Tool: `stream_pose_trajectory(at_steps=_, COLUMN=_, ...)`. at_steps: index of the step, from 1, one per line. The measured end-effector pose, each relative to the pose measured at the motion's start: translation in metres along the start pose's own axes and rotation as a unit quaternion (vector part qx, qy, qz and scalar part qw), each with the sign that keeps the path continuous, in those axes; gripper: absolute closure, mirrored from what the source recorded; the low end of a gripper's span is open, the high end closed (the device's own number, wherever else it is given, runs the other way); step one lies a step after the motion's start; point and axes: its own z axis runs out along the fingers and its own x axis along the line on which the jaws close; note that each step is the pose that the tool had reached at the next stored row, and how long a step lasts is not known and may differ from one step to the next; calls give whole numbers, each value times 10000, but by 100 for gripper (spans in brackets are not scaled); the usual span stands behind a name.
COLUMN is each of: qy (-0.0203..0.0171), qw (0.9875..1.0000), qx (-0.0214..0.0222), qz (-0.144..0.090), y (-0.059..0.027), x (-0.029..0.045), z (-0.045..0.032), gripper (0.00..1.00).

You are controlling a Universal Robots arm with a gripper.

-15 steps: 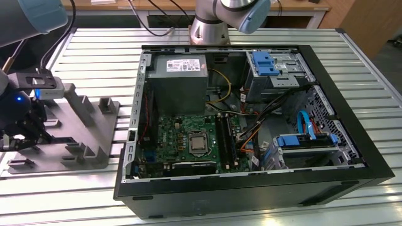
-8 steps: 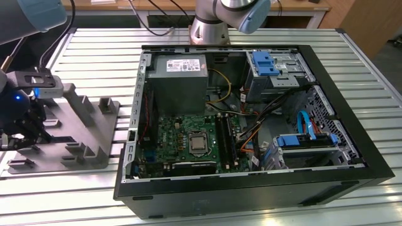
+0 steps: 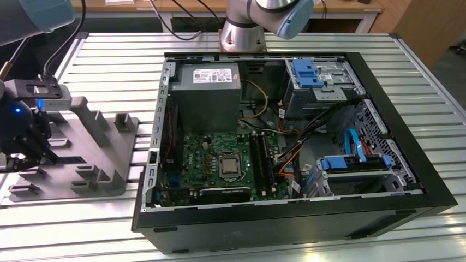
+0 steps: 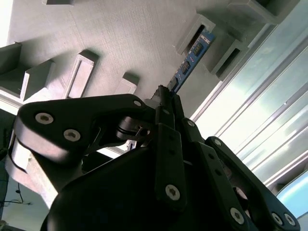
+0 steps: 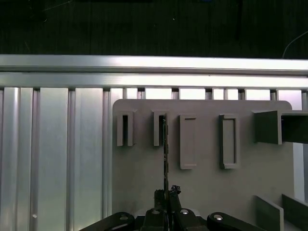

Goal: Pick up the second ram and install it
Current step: 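Pick up the second ram and move it above second insertion slot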

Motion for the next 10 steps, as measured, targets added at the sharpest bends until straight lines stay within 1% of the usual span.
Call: stream_pose_trajectory(at_steps=10, qy=1, qw=10000, qx=-1, qz=0, y=2, x=-3, z=-56, gripper=86)
